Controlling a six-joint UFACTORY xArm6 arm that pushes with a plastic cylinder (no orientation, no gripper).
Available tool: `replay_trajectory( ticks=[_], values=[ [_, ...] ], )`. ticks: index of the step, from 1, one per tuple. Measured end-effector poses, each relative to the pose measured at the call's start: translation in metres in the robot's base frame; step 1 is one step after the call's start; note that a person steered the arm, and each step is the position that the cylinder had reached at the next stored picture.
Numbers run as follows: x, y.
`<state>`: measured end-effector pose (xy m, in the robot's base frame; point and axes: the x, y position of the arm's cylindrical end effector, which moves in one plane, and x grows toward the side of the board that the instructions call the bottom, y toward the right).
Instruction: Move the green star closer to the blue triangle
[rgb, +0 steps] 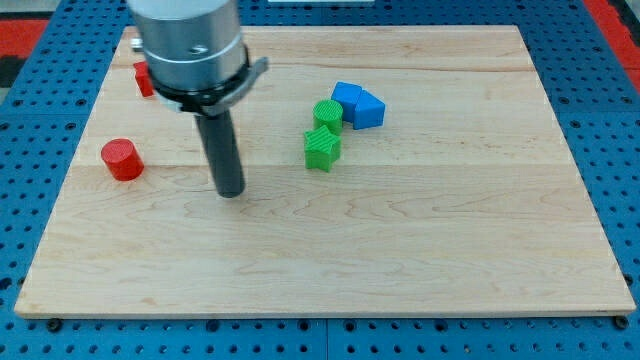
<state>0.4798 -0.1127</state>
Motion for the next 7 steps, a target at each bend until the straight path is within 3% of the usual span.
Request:
replay_trajectory(
  ticks=[2, 7],
  values=[
    [-0.040, -0.021],
    [-0.060, 0.121]
  ],
)
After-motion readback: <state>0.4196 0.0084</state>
